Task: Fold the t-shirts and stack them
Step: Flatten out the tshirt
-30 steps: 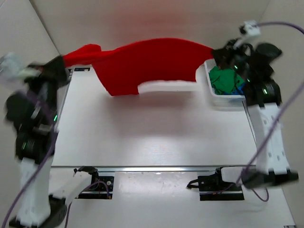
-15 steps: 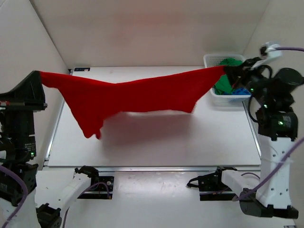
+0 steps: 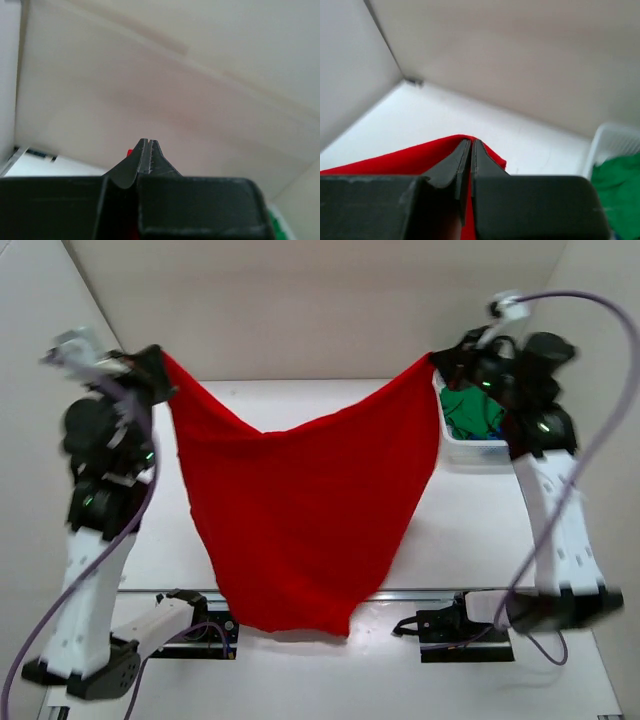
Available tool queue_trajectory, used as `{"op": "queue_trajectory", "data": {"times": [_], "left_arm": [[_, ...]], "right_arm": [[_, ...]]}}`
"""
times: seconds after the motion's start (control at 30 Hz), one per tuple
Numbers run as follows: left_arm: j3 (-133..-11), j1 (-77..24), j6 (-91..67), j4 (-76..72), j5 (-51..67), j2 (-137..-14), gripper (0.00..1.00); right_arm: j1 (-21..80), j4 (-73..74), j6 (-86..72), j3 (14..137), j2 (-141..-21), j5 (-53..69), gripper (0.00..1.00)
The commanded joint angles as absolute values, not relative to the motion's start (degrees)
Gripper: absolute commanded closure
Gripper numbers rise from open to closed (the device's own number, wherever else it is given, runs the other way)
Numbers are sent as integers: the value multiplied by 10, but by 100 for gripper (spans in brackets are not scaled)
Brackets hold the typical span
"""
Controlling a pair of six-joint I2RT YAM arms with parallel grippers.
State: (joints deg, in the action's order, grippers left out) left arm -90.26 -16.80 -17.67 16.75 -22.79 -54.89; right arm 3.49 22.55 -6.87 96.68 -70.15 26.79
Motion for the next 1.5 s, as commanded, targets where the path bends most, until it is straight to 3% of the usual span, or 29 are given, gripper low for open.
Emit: {"op": "queue_trajectory", "data": {"times": [0.0, 0.13, 0.23, 0.47, 0.63, 0.77, 1.0, 1.2, 1.47], "left_arm": [[-847, -137, -168, 123, -181, -613, 100], [-810, -124, -153, 84, -178, -689, 100], [-856, -115, -131, 69, -188, -756, 100], [-1139, -95, -98, 117, -192, -873, 100], [-1208, -91, -87, 130, -215, -856, 100], [-1154, -102, -83, 136, -217, -799, 100], [-847, -104, -151, 156, -208, -587, 100], [-571, -144, -296, 277, -234, -356, 100], [-379, -134, -418, 425, -109, -210, 100]], "right_arm": [[50, 206, -53, 920, -794, 247, 100], [53, 194, -35, 940, -894, 241, 100], [48, 209, -19, 1018, -978, 241, 100], [39, 356, 10, 1430, -1164, 240, 100], [2, 256, -38, 1296, -1048, 279, 99], [-16, 288, -29, 1268, -1021, 286, 100], [-22, 277, -14, 1041, -941, 315, 100], [8, 322, 18, 814, -877, 290, 100], [25, 412, 4, 650, -829, 272, 100]]}}
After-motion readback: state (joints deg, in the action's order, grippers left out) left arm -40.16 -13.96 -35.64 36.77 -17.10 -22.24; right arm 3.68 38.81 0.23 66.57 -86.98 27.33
